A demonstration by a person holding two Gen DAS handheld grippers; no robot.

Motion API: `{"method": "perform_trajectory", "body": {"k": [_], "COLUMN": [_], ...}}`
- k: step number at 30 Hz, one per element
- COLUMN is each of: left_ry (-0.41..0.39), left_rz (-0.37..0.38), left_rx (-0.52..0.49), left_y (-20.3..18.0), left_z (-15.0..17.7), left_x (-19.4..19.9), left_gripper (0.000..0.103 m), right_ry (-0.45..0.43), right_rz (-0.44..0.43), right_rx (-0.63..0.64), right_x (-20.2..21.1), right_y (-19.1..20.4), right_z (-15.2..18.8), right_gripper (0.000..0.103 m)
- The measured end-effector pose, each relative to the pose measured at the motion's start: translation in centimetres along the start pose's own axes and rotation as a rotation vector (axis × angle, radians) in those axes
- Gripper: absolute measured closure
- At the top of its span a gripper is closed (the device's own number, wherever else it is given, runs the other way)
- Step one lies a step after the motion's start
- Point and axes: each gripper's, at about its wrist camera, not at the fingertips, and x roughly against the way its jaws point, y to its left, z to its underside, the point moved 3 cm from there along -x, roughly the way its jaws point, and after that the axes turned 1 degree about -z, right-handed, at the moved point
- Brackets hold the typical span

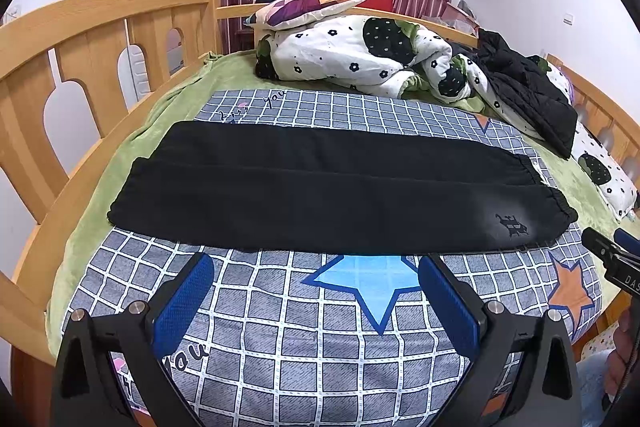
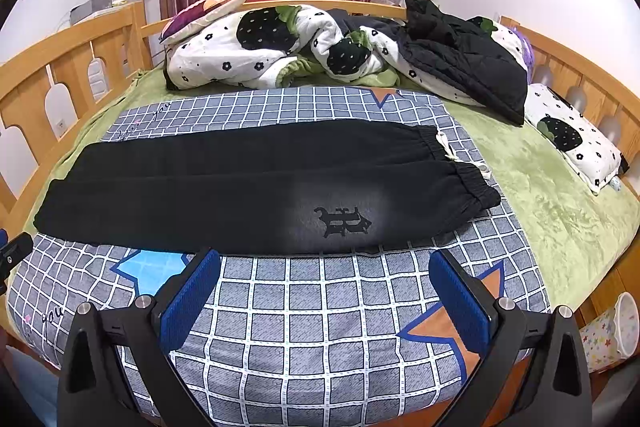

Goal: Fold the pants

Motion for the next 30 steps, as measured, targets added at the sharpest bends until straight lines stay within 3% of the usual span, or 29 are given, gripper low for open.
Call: {"method": "perform_trajectory", "body": {"k": [30], "left_ry": [-0.011], "left_rz": [0.012], "left_rx": [0.000], "left_y": [-0.27], "left_z": [-0.11], "left_x": [0.45], "left_gripper": [0.000], "right_ry": [-0.003], "right_rz": [-0.002], "right_rx": [-0.004], "right_x": [0.30], "right_y": [0.16], "right_z": [-0.08], "right_gripper": [0.001]}}
